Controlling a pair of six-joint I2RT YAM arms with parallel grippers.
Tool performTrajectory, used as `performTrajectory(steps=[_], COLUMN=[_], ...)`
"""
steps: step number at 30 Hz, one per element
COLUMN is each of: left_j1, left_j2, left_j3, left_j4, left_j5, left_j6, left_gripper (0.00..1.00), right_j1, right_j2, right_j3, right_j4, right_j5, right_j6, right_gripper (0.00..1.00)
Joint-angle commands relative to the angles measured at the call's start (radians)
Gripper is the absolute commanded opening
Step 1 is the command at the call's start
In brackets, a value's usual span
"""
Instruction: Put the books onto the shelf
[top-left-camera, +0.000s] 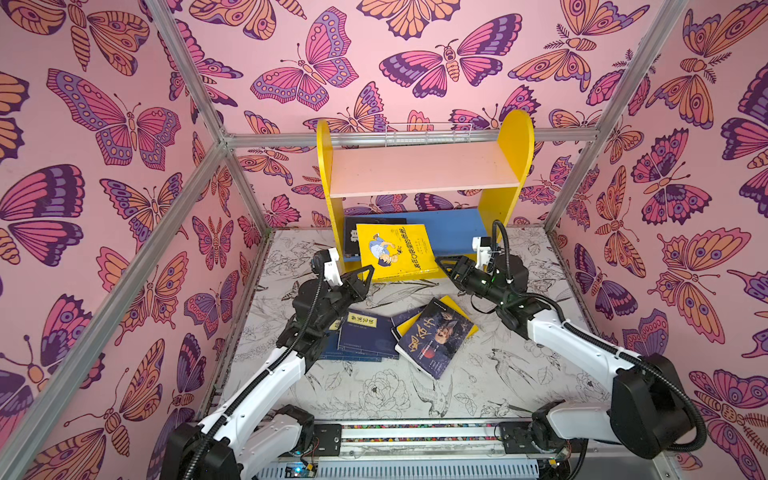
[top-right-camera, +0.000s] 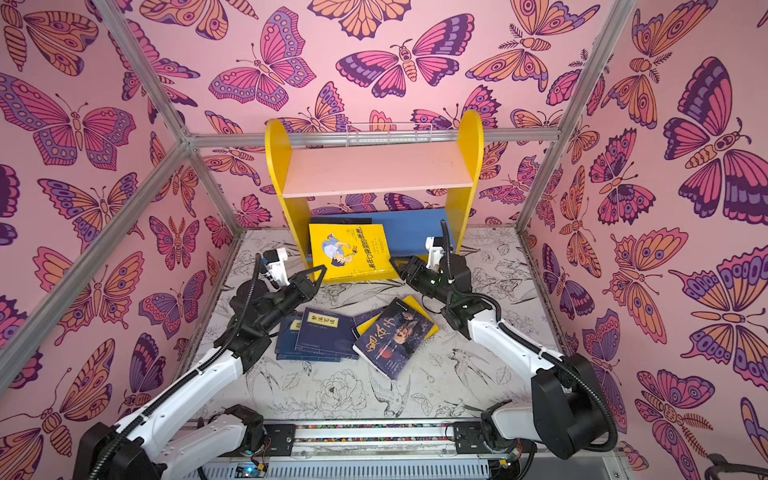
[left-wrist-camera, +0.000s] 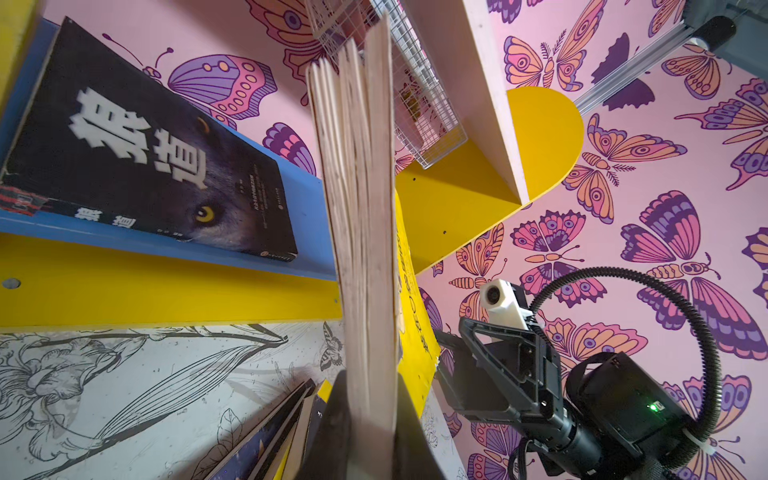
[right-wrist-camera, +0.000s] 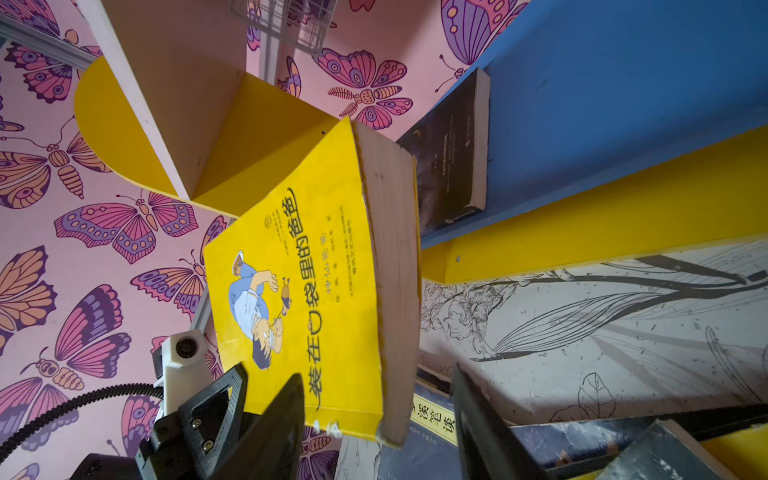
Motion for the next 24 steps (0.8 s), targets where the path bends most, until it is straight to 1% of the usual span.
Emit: performTrajectory(steps=[1,6,11,16,18,20,21,22,23,24], left_j1=[0.006,0.006,0.006,0.006,0.006,0.006,0.005,0.006,0.005,0.007], left_j2=[-0.025,-0.026,-0.023,-0.015,-0.005,0.002,0.003,0.002,-0.001,-0.006], left_j3=[-0.002,-0.002,-0.002,-0.009,-0.008,-0.003,-0.003,-0.003,-0.004,-0.003], left_j4=[0.129,0.132,0.127,0.115,0.098,0.072,0.058,0.044,0.022,-0.003], left_j5=[0.013,0.018,0.025,0.020,0.016,0.013,0.007,-0.002,-0.012,-0.024], left_j6=[0.006,0.006,0.009,0.017,0.018,0.022,0.023,0.023,0.025,0.029], left_gripper=[0.00,0.00,0.00,0.00,0.00,0.00,0.04,0.12,0.22,0.36], right_j1=[-0.001,0.010,0.025,0.032,0.033,0.033,0.033,0.033,0.033,0.033], right_j2=[0.039,0.085,0.115,0.107,0.099,0.093,0.091,0.091,0.091,0.093], right_j3=[0.025,0.048,0.063,0.071,0.070,0.069,0.068,0.067,0.069,0.072], right_j4=[0.093,0.173,0.236,0.262,0.269,0.268,0.268,0.269,0.273,0.276], right_j5=[-0.074,-0.112,-0.122,-0.113,-0.109,-0.099,-0.094,-0.092,-0.091,-0.090], right_j6=[0.026,0.071,0.110,0.131,0.127,0.123,0.121,0.122,0.123,0.123], right_gripper=[0.55,0.48,0.38,0.19,0.10,0.02,0.00,0.00,0.00,0.00])
